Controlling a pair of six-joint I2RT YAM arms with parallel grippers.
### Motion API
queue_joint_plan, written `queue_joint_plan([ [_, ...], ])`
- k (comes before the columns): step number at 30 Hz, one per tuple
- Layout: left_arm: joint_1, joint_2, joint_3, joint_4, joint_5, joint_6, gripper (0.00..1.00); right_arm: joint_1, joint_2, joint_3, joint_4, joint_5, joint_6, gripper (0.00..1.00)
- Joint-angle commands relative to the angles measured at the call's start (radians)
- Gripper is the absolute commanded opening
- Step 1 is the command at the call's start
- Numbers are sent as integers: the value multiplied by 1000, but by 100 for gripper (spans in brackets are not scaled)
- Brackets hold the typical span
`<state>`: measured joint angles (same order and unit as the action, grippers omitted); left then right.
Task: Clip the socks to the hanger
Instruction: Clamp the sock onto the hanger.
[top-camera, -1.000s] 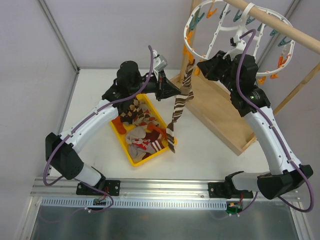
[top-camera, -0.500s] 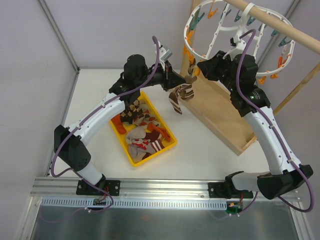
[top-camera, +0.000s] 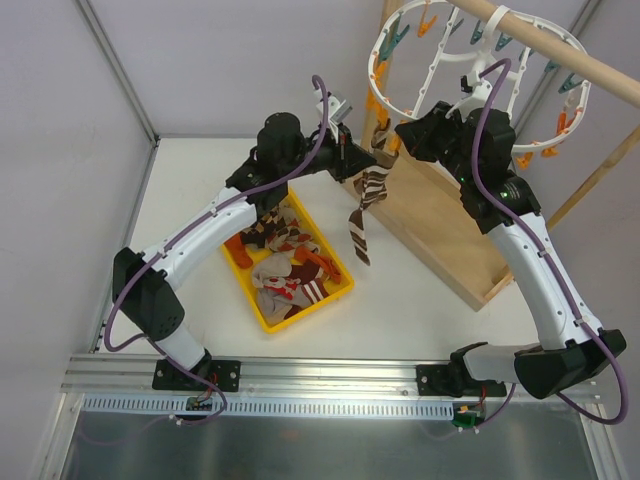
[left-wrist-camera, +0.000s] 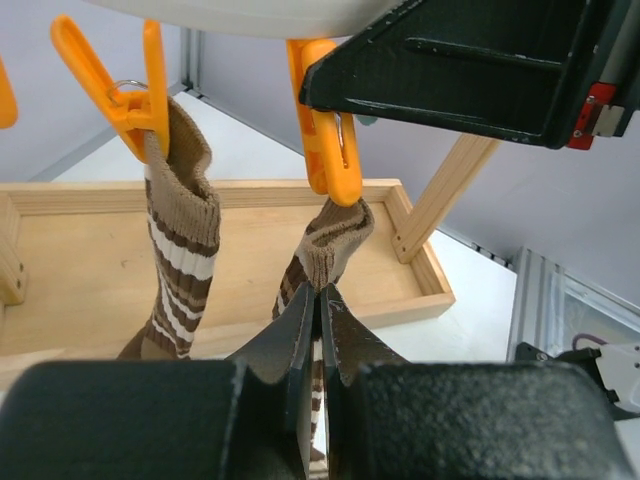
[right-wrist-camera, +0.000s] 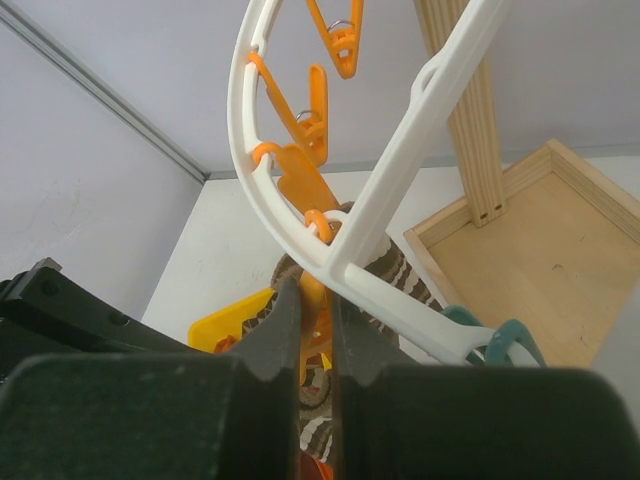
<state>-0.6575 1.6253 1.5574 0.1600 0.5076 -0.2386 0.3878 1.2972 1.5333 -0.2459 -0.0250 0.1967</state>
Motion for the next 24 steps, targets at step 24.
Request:
queue_joint_plan([
  [24,-109,-117,-77,104,-302,159,0,-4,-16,41,-13,82,-43,1],
])
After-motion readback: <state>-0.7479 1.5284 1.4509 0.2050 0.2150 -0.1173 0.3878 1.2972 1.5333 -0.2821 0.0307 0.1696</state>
